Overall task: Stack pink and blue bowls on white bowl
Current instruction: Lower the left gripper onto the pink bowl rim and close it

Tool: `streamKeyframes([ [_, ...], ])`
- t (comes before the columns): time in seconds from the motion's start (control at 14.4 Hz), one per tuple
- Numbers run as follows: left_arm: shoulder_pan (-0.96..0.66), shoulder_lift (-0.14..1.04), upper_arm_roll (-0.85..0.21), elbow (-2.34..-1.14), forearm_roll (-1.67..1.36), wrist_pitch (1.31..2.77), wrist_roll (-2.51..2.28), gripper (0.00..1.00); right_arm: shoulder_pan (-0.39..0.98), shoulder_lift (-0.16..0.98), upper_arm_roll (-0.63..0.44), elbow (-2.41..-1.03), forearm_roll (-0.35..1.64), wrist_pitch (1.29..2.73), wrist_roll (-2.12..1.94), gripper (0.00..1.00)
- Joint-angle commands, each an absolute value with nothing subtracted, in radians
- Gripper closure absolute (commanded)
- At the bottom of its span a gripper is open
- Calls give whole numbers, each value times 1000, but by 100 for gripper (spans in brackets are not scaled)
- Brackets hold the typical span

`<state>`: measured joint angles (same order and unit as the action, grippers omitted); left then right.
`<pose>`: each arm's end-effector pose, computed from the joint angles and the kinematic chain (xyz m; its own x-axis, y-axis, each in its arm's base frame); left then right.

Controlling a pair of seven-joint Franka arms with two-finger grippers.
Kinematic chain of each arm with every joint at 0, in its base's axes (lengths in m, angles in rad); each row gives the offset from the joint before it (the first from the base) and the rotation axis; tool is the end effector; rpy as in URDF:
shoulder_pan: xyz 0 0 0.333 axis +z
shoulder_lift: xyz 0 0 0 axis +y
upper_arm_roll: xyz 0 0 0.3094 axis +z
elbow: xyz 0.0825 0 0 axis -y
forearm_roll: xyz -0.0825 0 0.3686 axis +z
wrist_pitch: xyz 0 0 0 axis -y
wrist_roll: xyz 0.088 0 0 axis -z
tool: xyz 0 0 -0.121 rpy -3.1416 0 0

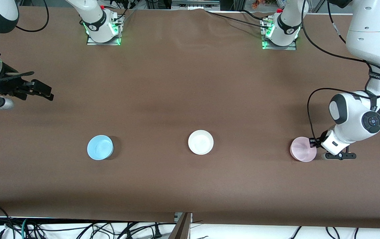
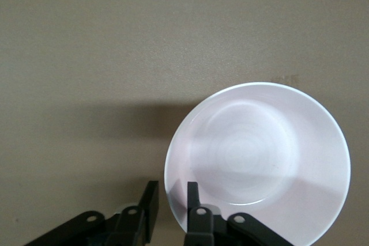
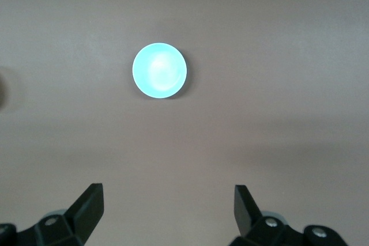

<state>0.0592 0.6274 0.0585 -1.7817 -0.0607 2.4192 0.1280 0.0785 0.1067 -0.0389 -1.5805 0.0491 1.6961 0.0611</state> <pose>0.6415 0.0725 0.1966 0.9996 0.0237 0.0123 0.0237 -0.9997 0.0048 0.5790 0.0293 0.5509 0.9996 -0.0273 0.0061 -0.0270 -0.9986 -0.0451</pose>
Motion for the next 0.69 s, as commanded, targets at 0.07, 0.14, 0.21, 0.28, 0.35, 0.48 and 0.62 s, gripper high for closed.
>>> streamKeyframes([
  [0.07,66,617,49,-1799,-86,2436,164,86,75,97,-28,-1578,51,1703,49,0],
  [0.14,66,615,49,-1798,-86,2436,164,86,74,98,-28,-1578,51,1704,49,0],
  [0.21,66,615,49,-1798,-86,2436,164,86,75,97,-28,-1578,51,1704,51,0],
  [0.28,66,614,49,-1798,-86,2436,164,84,75,97,-28,-1578,51,1704,49,0],
  [0.35,66,614,49,-1796,-86,2436,164,82,75,97,-28,-1578,51,1706,49,0],
  [0.48,66,614,49,-1796,-86,2436,164,77,75,97,-28,-1578,51,1706,49,0],
  [0.62,66,611,49,-1796,-86,2436,164,74,75,97,-28,-1578,51,1706,49,0],
])
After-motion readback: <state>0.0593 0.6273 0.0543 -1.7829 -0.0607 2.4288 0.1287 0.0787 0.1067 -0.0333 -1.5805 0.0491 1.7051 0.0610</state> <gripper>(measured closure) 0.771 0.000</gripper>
